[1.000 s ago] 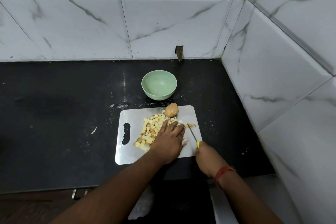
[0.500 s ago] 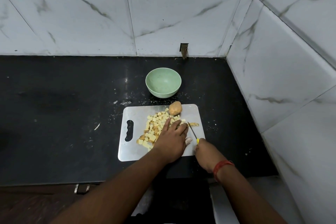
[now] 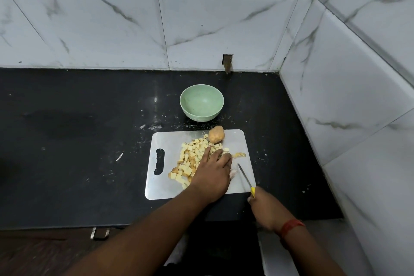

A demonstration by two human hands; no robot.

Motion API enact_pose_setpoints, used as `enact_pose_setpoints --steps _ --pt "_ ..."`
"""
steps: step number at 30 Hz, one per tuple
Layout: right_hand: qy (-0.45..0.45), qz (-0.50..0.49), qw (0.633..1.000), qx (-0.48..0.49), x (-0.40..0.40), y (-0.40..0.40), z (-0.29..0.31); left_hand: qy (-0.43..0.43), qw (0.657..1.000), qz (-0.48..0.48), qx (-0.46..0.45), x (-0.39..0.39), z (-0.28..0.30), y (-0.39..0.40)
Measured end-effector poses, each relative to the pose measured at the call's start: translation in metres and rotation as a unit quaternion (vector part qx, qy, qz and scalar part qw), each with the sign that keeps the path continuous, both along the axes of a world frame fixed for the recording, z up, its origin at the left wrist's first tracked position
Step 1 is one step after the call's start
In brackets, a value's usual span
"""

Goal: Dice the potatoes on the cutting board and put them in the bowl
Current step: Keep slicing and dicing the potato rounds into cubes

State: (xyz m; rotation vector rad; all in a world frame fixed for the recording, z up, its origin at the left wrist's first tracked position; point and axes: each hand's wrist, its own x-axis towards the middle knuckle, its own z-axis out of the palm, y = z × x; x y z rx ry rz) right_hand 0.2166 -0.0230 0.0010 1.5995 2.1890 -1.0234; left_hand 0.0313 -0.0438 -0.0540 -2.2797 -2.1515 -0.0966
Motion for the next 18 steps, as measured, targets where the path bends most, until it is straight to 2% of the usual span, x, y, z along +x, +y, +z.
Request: enact_pose_setpoints --steps 4,7,9,12,14,18 --pt "0.103 -0.078 0.992 0.003 0.012 0.007 0.000 -0.024 0.999 0.013 0.029 0.001 0.007 0.000" --pt "0.165 -0.147 0.975 -0.023 0.019 0.015 -0.007 -0.026 0.996 -0.033 0.075 0.008 0.009 0.005" --pt "0.194 -0.178 0.965 -0.026 0.025 0.022 -0.012 -0.028 0.995 -0.080 0.055 0.014 0.010 0.017" --pt "0.208 -0.193 0.959 -0.025 0.034 0.030 -0.012 0.018 0.994 -0.112 -0.007 0.022 0.011 0.031" --pt "0.224 -0.189 0.956 -0.027 0.041 0.034 -0.011 0.030 0.995 -0.088 -0.036 0.023 0.009 0.032" --pt "0.227 -0.178 0.957 -0.040 0.051 0.042 -0.015 0.052 0.998 -0.042 -0.023 0.011 0.003 0.019"
